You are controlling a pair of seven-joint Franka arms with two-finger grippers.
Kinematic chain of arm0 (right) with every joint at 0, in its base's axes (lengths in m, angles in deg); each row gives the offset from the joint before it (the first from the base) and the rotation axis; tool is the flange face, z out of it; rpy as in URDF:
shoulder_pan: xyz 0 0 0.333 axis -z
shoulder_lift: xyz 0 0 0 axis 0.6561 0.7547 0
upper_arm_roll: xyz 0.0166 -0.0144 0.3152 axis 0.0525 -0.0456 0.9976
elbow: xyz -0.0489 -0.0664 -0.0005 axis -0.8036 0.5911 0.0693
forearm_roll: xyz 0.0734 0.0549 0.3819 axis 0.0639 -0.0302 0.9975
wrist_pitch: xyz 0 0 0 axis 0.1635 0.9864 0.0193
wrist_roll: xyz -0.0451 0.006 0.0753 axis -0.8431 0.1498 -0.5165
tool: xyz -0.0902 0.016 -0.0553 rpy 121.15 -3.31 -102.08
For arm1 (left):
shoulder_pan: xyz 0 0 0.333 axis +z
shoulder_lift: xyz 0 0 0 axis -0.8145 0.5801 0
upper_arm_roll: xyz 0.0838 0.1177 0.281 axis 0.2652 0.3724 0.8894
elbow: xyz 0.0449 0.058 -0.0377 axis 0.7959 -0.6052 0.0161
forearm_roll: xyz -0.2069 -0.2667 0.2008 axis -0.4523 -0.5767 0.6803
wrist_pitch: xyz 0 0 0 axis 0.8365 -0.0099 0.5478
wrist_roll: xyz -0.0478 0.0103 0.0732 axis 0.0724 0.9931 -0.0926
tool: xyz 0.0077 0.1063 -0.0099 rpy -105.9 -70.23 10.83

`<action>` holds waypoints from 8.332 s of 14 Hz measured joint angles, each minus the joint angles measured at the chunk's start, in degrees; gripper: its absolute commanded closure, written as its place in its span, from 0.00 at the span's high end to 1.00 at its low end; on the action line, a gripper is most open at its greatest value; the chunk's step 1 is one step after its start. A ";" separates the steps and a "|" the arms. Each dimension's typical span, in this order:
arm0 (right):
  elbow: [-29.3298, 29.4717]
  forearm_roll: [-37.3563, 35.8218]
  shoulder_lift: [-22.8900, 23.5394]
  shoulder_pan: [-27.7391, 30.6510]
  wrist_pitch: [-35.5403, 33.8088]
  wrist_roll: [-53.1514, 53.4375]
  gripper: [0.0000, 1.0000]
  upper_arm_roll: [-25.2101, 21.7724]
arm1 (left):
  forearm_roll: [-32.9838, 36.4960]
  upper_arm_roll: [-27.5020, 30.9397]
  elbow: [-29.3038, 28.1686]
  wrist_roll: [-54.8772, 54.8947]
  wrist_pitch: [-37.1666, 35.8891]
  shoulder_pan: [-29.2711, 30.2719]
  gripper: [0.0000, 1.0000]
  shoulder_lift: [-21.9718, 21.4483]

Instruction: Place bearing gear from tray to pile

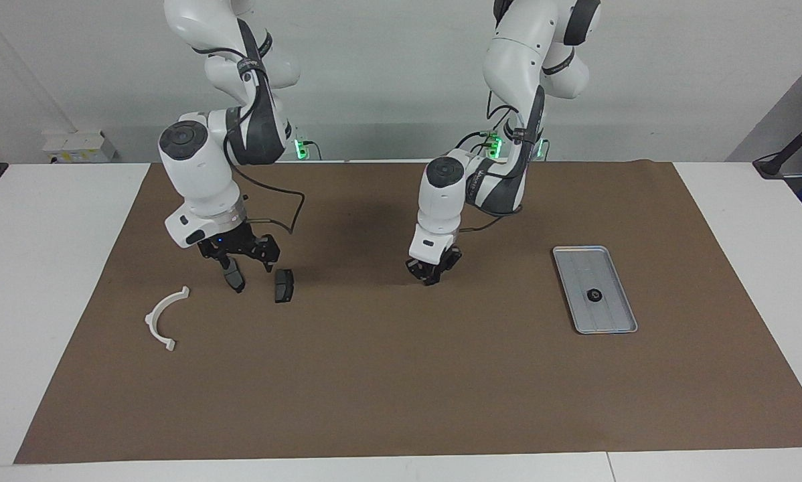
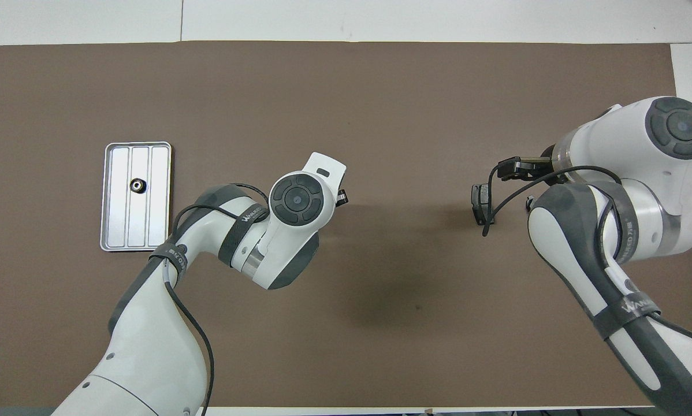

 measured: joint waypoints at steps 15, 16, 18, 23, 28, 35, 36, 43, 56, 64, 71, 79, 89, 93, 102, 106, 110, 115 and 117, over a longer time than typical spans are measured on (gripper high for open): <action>10.59 0.15 7.79 -26.45 -0.03 50.36 1.00 0.80 | -4.81 1.78 13.55 56.86 -26.74 35.67 0.99 -13.01; 12.70 0.14 9.86 -27.53 -0.14 52.09 1.00 0.76 | -4.83 1.75 11.82 58.09 -24.35 36.62 0.99 -12.40; 17.66 -0.60 14.96 -30.19 -1.92 56.26 1.00 0.63 | -4.83 1.73 7.71 60.61 -19.57 37.82 0.96 -11.45; 31.65 -4.88 29.96 -34.23 -4.05 64.35 0.98 0.32 | -4.83 1.46 0.34 62.55 -7.90 39.03 0.94 -8.43; 34.97 -4.89 34.68 -35.56 -4.04 64.35 0.92 0.21 | -4.83 0.64 -2.65 61.95 -1.28 38.10 0.93 -5.64; 35.40 -5.65 34.98 -34.89 -2.85 64.35 0.66 -0.21 | -4.83 0.56 -5.54 60.68 0.99 36.44 0.92 -5.25; 35.40 -5.65 35.00 -34.75 -1.97 64.35 0.61 -0.22 | -4.83 0.59 -5.75 60.68 0.99 36.44 0.92 -5.25; 35.39 -5.65 34.99 -34.86 -0.80 64.35 0.00 -0.19 | -4.83 0.81 -7.37 60.67 1.00 36.49 0.89 -5.30; 40.36 -1.84 25.07 -20.79 -22.70 37.71 0.00 -0.33 | -4.93 0.46 -6.63 58.24 -0.47 36.36 0.00 -6.12; 36.62 -1.07 19.55 3.00 -23.92 -12.95 0.00 -0.45 | -4.70 -1.54 18.63 19.47 -29.56 13.84 0.00 -8.81; 24.92 -1.89 24.23 6.95 -1.18 -19.18 0.00 -0.24 | -2.53 -1.08 9.99 -2.25 -13.17 -1.02 0.00 -2.23; 24.29 -2.00 29.13 7.76 7.84 -20.90 0.00 -0.36 | -2.53 -0.72 3.42 -2.77 -4.11 -1.34 0.00 0.30; 24.90 -2.10 24.87 6.90 -0.02 -20.92 1.00 0.06 | -2.22 -0.76 -0.28 -3.00 0.92 -1.83 0.99 -0.05; 25.19 -2.10 16.99 3.70 -11.93 -18.44 1.00 0.26 | -0.35 -0.80 0.25 -3.00 -0.55 -1.83 1.00 -0.24; 24.51 -1.84 10.45 -16.50 -20.49 30.16 1.00 1.28 | 0.67 1.50 17.63 6.24 -29.09 3.85 1.00 -20.17; 23.41 -1.80 13.47 -26.83 -13.15 51.88 1.00 1.33 | 0.22 2.43 22.36 30.34 -34.88 20.67 1.00 -20.93; 23.52 -1.94 18.68 -31.52 -7.03 61.68 1.00 1.21 | -4.32 2.40 21.95 47.55 -35.02 31.68 1.00 -19.38; 24.96 -4.29 27.63 -34.47 1.90 66.75 1.00 0.87 | -4.63 1.68 18.82 49.55 -38.19 32.74 1.00 -18.87; 24.92 -4.45 28.47 -33.92 2.77 66.74 1.00 0.38 | -4.63 1.59 18.82 49.55 -38.98 32.73 1.00 -18.88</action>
